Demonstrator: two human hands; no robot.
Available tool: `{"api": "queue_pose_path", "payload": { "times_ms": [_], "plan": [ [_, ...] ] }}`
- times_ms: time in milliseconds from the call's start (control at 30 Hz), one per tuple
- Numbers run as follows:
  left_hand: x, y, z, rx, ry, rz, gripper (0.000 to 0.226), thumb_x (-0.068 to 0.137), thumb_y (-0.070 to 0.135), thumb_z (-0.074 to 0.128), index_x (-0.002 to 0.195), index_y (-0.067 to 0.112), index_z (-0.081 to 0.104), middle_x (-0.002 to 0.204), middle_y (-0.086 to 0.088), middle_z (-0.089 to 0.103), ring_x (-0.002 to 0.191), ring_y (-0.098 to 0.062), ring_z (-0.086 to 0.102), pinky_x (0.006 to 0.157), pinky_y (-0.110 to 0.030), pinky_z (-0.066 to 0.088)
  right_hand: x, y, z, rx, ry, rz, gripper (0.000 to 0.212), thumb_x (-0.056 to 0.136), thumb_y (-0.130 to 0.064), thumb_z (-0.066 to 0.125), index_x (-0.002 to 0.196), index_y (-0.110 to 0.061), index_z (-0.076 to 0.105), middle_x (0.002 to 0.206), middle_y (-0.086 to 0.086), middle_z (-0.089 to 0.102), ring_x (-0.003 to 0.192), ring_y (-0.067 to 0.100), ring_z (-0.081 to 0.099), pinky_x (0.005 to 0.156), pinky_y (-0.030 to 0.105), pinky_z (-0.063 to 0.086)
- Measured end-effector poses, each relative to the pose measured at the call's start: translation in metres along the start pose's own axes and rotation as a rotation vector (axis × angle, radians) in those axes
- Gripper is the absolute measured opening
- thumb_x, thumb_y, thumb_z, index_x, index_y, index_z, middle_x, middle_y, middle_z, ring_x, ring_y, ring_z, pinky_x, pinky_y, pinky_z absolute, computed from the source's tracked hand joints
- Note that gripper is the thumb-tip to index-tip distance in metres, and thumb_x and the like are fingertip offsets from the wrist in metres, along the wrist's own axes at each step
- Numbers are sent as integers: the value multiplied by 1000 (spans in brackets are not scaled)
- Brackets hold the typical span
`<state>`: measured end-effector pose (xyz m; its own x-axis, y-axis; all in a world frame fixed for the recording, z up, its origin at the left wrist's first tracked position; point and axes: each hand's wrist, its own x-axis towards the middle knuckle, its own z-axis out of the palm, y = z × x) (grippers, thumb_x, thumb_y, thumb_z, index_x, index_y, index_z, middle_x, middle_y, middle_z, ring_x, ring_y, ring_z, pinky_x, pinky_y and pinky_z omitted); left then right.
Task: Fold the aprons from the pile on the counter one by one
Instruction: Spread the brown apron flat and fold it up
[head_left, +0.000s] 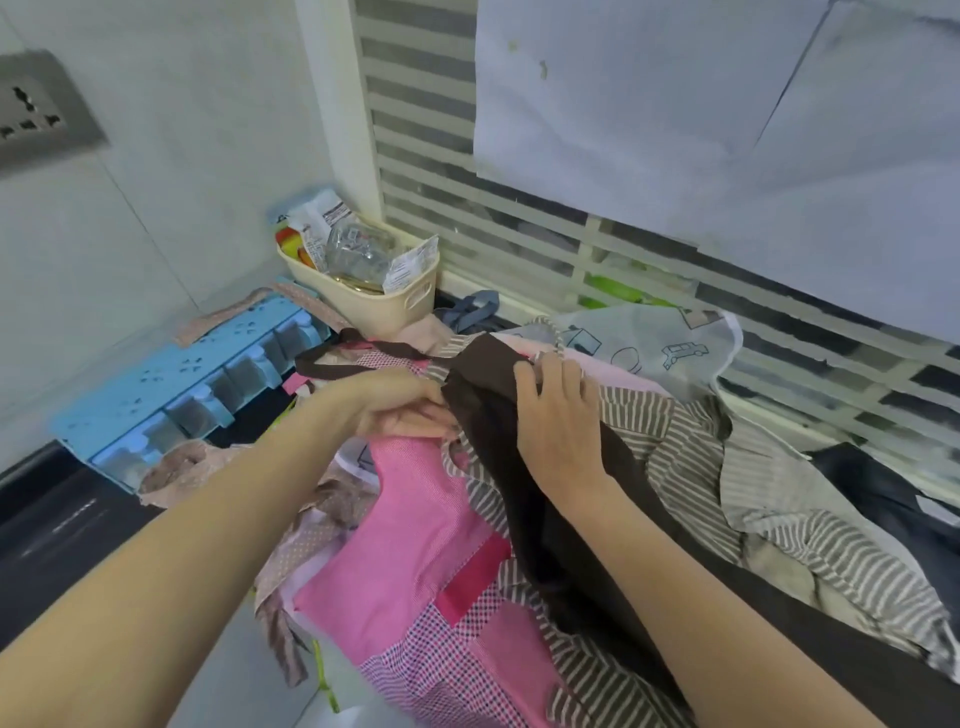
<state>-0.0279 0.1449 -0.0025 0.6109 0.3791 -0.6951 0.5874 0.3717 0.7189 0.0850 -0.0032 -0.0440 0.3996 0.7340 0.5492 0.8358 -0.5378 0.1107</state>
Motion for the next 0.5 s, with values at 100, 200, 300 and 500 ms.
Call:
{"api": "queue_pose_path", "payload": {
  "times_ms": [100,200,300,500],
  "plan": [
    [-7,5,-9,-167,-81,6,19,90,2,43,93,-3,61,91,-19,70,73,-21,72,63,-21,58,15,-2,-2,170,-45,35,26,59,-1,71,81,-7,59,74,10,59,63,27,58,52,31,45],
    [-4,0,3,-69,42,56,14,93,6,53,81,4,59,69,-11,69,56,-12,68,54,-18,56,22,-5,-12,287,-172,95,32,55,-7,80,78,-4,60,69,10,58,50,27,55,38,26,35],
    [4,-5,18,-83,237,175,29,92,-1,54,64,6,47,59,-14,58,36,-6,57,39,-14,47,15,-23,-13,470,-226,107,15,80,-16,48,85,-3,54,75,12,54,58,30,53,48,34,38],
    [16,13,-11,-339,460,290,16,94,-1,49,79,6,50,45,-6,52,32,-7,48,31,-16,40,8,-22,-10,912,-494,97,33,95,-11,48,126,-2,50,123,12,56,115,22,54,99,35,42]
  ]
}}
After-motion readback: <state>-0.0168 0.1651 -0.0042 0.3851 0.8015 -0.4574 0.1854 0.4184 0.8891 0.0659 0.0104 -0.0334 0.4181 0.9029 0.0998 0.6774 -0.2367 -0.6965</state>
